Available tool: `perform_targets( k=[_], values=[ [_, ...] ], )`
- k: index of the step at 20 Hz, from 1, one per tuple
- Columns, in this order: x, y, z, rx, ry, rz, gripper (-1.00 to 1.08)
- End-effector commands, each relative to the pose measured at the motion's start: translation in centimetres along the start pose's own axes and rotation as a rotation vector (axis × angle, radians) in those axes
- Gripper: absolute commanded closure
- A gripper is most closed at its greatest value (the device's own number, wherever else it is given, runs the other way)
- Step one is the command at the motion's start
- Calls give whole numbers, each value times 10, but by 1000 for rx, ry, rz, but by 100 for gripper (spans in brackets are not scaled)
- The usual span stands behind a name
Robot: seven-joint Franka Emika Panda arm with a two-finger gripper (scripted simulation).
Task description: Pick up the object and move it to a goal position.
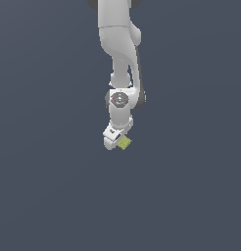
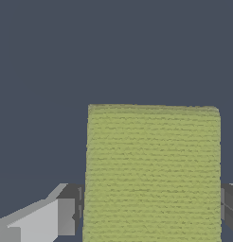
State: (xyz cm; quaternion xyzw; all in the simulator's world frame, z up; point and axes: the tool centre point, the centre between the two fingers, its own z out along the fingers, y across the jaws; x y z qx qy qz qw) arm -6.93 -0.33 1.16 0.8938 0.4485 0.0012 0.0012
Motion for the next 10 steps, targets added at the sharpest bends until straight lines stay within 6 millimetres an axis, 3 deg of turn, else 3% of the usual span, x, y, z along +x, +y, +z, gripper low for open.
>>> perform_targets(
  k=[1, 10],
  values=[
    [0, -2, 2, 3, -1, -1, 108],
    [0, 6, -3, 0, 0, 0, 108]
  ],
)
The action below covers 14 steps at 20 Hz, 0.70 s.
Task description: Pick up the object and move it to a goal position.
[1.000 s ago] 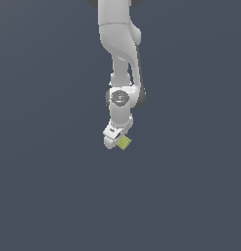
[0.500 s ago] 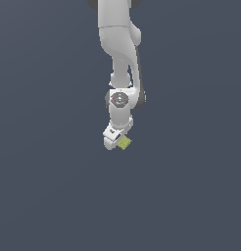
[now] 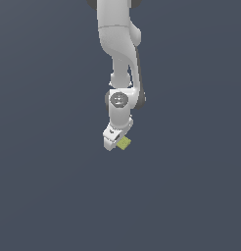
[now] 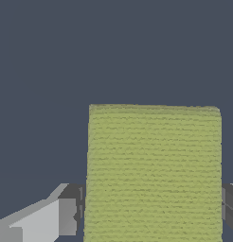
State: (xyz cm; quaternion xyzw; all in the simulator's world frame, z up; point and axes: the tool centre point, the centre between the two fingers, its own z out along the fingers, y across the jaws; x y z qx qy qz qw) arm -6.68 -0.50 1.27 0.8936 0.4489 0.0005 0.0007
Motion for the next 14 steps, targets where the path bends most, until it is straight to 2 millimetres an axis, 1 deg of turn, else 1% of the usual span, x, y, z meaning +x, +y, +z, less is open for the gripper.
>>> perform_targets(
  k=[1, 7, 14],
  values=[
    [0, 6, -3, -2, 1, 1, 108],
    [0, 33, -15, 0, 1, 1, 108],
    [0, 80, -36, 0, 2, 1, 108]
  ],
)
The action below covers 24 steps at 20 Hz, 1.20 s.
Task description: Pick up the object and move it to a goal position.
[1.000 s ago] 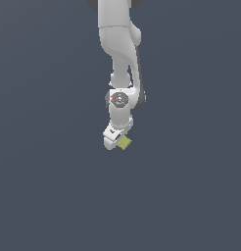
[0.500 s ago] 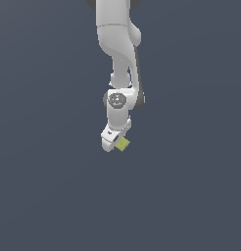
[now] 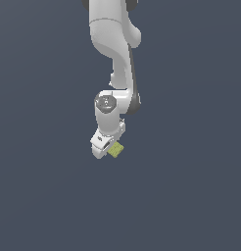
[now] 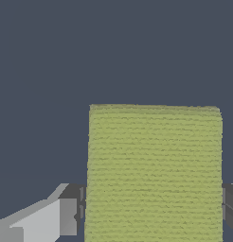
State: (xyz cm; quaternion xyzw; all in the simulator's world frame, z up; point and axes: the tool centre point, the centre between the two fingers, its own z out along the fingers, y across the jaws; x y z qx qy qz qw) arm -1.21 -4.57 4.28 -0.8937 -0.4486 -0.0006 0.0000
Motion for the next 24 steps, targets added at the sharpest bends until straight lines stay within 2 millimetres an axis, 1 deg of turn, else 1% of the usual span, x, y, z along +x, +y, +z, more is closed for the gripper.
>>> perform_targets(
  k=[1, 7, 14, 19, 24],
  values=[
    [0, 19, -9, -1, 1, 0, 108],
    [1, 62, -28, 0, 1, 0, 108],
    [2, 105, -45, 0, 0, 0, 108],
    [3, 127, -54, 0, 0, 0, 108],
    [4, 141, -60, 1, -1, -1, 108]
  ],
)
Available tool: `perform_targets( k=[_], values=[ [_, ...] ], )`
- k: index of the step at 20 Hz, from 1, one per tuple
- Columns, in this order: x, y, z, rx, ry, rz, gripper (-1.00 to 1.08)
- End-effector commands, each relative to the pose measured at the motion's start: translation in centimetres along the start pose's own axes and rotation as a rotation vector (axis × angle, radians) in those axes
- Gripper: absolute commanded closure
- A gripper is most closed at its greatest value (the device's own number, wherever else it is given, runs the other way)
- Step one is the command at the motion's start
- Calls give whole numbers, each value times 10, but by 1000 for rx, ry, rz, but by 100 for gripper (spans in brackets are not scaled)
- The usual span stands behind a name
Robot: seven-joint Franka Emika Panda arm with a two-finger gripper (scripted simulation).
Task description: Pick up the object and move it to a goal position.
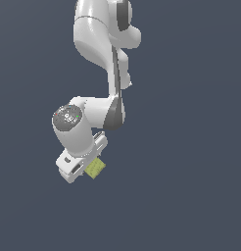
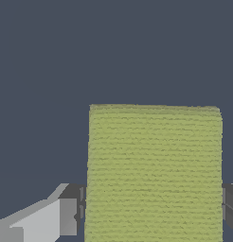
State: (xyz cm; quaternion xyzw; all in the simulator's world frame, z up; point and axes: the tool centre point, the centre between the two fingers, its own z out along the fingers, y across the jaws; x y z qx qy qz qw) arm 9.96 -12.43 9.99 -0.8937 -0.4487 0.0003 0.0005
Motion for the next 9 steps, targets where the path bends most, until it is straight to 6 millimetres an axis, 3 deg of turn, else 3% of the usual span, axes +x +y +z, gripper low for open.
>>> perform_targets(
  k=[1, 9],
  values=[
    [1, 6, -3, -1, 1, 0, 108],
    [1, 14, -6, -1, 1, 0, 108]
  ],
)
